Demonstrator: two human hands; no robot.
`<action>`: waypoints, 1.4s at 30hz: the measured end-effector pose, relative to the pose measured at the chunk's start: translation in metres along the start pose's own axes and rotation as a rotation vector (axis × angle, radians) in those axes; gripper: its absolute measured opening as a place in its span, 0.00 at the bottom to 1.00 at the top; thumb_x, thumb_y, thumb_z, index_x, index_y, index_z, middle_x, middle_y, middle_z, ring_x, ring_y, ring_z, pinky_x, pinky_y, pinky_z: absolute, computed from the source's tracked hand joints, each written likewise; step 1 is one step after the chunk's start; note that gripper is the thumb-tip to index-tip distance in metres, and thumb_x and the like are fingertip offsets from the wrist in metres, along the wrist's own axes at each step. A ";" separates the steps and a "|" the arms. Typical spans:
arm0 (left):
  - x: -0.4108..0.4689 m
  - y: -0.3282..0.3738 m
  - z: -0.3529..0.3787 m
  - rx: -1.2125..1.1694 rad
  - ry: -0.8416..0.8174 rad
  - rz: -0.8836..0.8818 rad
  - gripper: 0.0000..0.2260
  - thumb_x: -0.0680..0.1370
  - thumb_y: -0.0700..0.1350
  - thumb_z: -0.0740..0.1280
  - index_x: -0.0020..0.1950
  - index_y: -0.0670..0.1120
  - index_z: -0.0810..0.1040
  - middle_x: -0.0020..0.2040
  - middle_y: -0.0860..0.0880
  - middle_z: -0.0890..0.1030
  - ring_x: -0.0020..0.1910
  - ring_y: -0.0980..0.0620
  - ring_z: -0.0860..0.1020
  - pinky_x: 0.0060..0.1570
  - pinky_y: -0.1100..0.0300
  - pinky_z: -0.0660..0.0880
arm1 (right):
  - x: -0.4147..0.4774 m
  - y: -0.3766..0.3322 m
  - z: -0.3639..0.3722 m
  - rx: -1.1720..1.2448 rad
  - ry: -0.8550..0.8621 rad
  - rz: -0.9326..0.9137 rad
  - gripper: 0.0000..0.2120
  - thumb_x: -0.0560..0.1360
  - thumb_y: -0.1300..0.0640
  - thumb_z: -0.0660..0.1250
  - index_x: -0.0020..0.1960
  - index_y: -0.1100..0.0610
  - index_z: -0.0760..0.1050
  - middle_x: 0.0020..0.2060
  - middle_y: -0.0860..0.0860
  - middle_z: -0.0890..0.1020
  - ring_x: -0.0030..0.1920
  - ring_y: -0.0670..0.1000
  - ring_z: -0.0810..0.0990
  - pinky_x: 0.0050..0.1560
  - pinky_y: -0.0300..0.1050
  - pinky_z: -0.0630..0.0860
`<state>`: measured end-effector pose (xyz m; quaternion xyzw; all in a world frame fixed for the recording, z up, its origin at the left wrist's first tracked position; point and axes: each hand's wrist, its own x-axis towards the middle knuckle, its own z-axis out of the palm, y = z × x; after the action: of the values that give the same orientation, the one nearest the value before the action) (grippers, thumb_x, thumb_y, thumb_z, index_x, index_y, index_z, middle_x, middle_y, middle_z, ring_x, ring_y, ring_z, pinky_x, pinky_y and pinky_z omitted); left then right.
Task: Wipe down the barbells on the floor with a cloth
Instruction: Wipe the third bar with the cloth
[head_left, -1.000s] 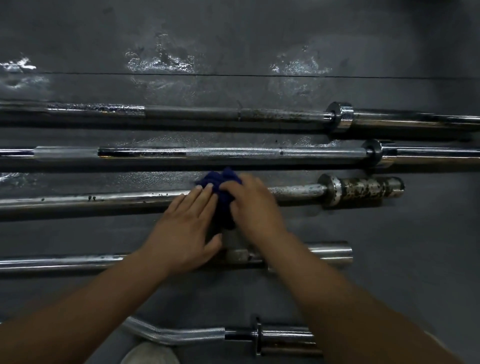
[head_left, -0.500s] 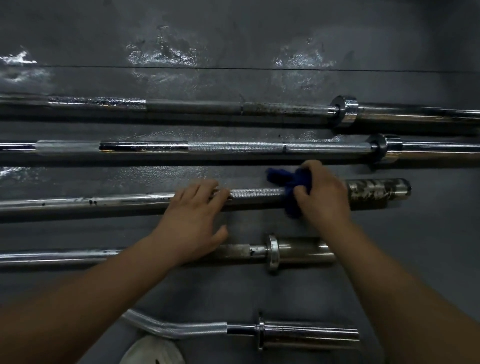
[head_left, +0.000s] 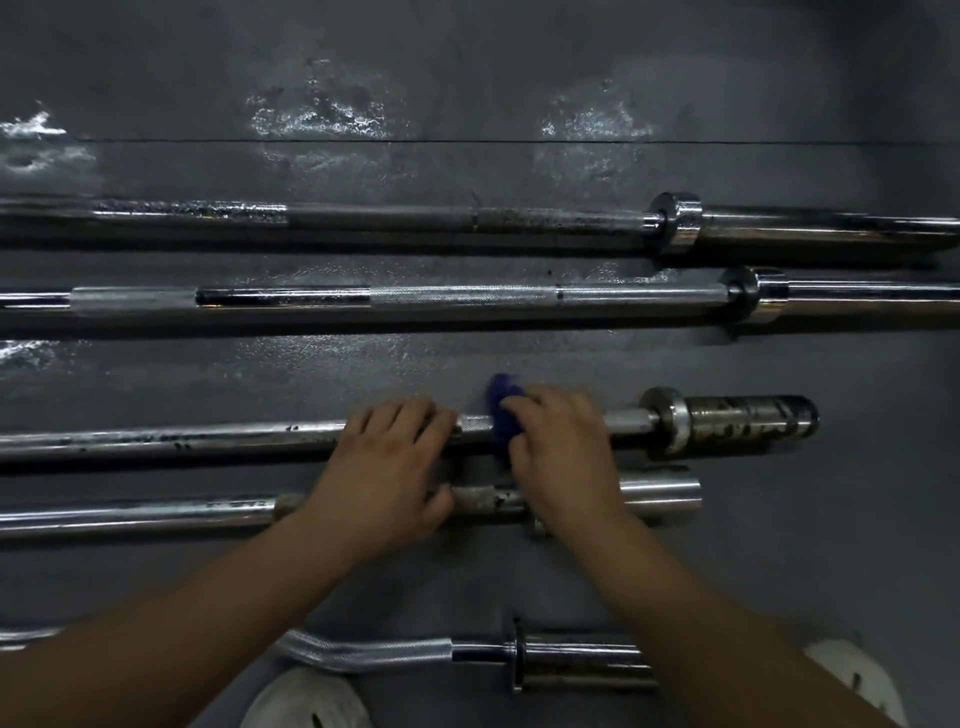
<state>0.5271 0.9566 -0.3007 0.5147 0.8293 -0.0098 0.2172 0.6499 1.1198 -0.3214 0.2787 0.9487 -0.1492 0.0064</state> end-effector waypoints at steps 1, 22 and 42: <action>-0.001 -0.001 0.000 -0.001 0.000 0.001 0.32 0.67 0.60 0.58 0.67 0.47 0.74 0.63 0.45 0.76 0.58 0.42 0.76 0.58 0.46 0.73 | 0.002 0.004 -0.005 0.017 -0.031 -0.048 0.20 0.67 0.58 0.63 0.58 0.54 0.80 0.52 0.54 0.82 0.49 0.59 0.78 0.51 0.52 0.75; 0.000 0.001 0.018 0.057 0.088 0.004 0.34 0.76 0.62 0.55 0.75 0.41 0.69 0.76 0.41 0.67 0.75 0.43 0.67 0.71 0.45 0.64 | 0.009 0.038 -0.011 0.178 0.114 0.258 0.22 0.74 0.71 0.61 0.63 0.56 0.78 0.58 0.54 0.76 0.59 0.57 0.70 0.58 0.42 0.66; 0.019 -0.012 0.012 0.093 0.085 -0.024 0.39 0.74 0.64 0.53 0.78 0.41 0.64 0.79 0.41 0.61 0.77 0.43 0.61 0.73 0.45 0.55 | 0.040 -0.013 0.006 0.140 0.115 -0.015 0.19 0.71 0.66 0.67 0.61 0.58 0.79 0.56 0.58 0.77 0.55 0.60 0.74 0.58 0.51 0.72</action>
<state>0.5138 0.9636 -0.3213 0.5141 0.8426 -0.0290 0.1577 0.6084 1.1284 -0.3274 0.2795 0.9368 -0.1991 -0.0688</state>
